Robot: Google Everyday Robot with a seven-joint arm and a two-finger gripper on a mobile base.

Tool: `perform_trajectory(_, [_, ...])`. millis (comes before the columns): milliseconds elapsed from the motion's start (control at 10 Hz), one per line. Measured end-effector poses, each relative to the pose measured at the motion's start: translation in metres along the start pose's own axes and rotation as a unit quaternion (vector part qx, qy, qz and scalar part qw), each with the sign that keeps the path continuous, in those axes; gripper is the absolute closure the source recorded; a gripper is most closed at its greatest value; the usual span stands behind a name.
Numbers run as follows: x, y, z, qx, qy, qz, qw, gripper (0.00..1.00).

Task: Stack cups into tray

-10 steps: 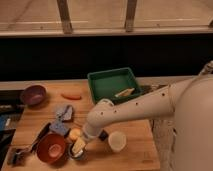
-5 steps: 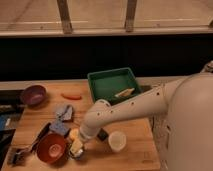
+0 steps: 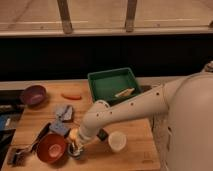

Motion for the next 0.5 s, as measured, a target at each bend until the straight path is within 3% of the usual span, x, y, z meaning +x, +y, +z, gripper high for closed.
perform_trajectory(200, [0.005,0.003,-0.002,-0.003,-0.004,0.005,1.0000,1.00])
perform_trajectory(500, [0.009,0.012,-0.018,-0.003,-0.027,0.003,0.9996,1.00])
